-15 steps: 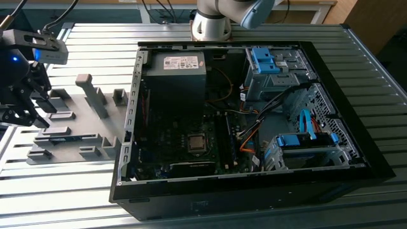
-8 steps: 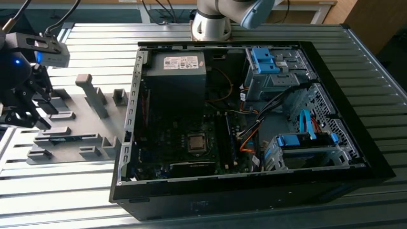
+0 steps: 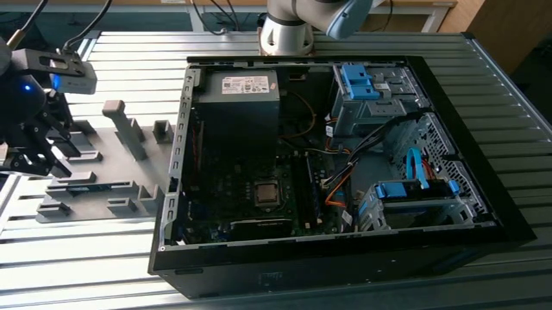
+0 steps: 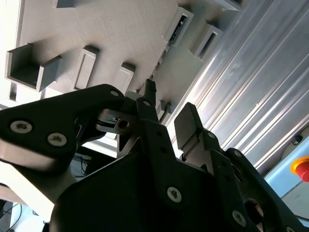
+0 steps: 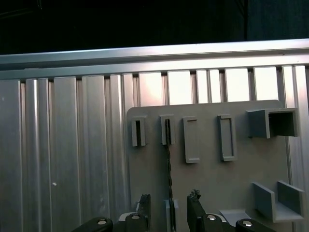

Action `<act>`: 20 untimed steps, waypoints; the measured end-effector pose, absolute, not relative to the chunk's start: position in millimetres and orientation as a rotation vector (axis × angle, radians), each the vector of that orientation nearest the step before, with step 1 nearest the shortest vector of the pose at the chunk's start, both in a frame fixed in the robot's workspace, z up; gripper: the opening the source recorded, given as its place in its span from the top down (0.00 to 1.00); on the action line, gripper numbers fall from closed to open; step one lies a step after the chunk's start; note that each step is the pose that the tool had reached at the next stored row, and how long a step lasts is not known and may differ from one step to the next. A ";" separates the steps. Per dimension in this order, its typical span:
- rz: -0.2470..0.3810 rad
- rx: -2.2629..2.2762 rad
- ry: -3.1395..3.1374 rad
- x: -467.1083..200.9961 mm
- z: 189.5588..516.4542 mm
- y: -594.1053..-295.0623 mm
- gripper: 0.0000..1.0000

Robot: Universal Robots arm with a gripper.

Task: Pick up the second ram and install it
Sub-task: 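Pick up the second ram and move it above second insertion slot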

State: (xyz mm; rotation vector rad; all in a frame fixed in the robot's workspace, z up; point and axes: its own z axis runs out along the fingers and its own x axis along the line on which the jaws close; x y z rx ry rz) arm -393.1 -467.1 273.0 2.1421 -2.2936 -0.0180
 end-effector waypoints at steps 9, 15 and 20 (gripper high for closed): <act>-0.017 2.142 -2.294 -393.1 270.0 -467.1 0.57; -0.017 2.142 -2.294 -393.1 268.4 -467.0 0.57; -0.018 2.144 -2.292 -393.1 263.1 -467.5 0.57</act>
